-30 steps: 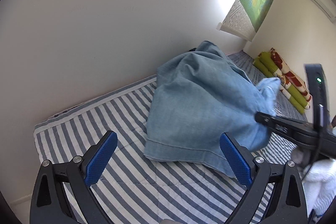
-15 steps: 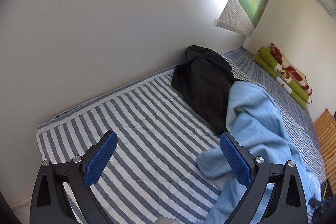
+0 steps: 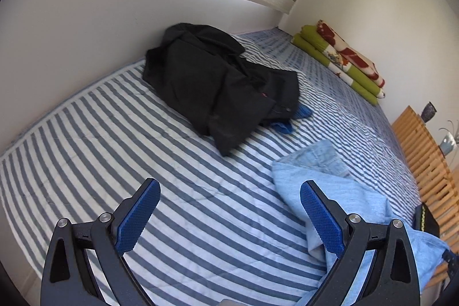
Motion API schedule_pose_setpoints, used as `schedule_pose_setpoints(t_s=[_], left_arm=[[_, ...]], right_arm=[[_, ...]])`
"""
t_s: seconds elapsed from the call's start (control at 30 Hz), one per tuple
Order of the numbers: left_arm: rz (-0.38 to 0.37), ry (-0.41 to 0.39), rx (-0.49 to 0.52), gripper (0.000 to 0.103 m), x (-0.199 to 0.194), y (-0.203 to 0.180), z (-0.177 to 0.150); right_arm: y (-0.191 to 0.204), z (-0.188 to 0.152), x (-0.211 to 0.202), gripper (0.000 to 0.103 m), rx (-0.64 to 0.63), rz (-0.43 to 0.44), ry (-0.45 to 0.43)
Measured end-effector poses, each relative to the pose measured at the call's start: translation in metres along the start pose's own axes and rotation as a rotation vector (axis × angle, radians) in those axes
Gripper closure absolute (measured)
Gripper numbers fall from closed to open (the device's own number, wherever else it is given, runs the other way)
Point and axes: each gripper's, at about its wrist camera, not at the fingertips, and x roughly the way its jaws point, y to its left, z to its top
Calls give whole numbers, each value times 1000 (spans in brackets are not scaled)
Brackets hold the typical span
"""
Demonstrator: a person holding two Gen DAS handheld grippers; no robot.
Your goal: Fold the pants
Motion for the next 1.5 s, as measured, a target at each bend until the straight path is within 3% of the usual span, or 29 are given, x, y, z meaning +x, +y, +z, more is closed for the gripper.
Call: schedule_pose_setpoints(t_s=[0.03, 0.07, 0.1, 0.2, 0.27, 0.4, 0.5, 0.63, 0.67, 0.7, 0.73, 0.8, 0.87, 1.0, 1.07, 1.13, 1.2, 1.3, 1.37, 1.47, 1.5], left_arm=[[-36, 26, -1, 3, 6, -10, -4], [-71, 53, 6, 3, 12, -24, -10], [-98, 81, 19, 3, 19, -38, -16], [-132, 138, 69, 3, 39, -76, -32], [-133, 176, 107, 3, 50, -97, -43], [-106, 217, 156, 3, 67, -125, -59], [-86, 243, 153, 3, 79, -129, -63], [-69, 275, 150, 3, 95, -133, -67], [-76, 285, 148, 3, 99, -135, -70], [-92, 293, 141, 5, 100, -136, -71], [-113, 302, 134, 8, 102, -137, -73], [-140, 315, 135, 18, 102, -141, -74], [-144, 311, 144, 21, 100, -142, -74], [-181, 300, 119, 22, 90, -136, -69], [-187, 279, 117, 22, 81, -132, -65], [-182, 260, 113, 22, 75, -127, -60], [-182, 253, 98, 22, 71, -121, -56], [-184, 257, 74, 22, 71, -116, -53], [-189, 274, 54, 19, 75, -114, -53], [-188, 294, 9, 12, 85, -113, -55], [-181, 303, -2, 10, 89, -113, -55]], right_arm=[[-5, -3, 4, 96, -11, 29, 42], [-8, -6, 8, 85, -16, 49, 66], [-9, -10, 8, 70, -17, 44, 65], [-7, -24, 5, 51, -13, 76, 33], [-4, -27, 14, 50, 10, 152, 59], [13, -39, 45, 41, 23, 190, 127], [12, -51, 76, 41, 109, 213, 187], [6, -64, 111, 42, 300, 360, 271], [6, -65, 114, 57, 335, 393, 274], [9, -65, 115, 82, 350, 423, 279], [12, -63, 113, 90, 342, 426, 277], [16, -56, 99, 95, 288, 368, 229], [13, -45, 78, 96, 228, 298, 156], [-31, -23, 28, 96, 198, 123, -13], [-56, -11, 4, 97, 184, -26, -86], [-85, -6, -10, 98, 200, -156, -115], [-113, -5, -10, 97, 245, -217, -69], [-133, -12, 6, 88, 254, -89, 84], [-132, -21, 5, 82, 273, -19, 74], [-113, -16, 3, 59, 264, 35, 18], [-103, -10, 4, 56, 264, 66, 6]])
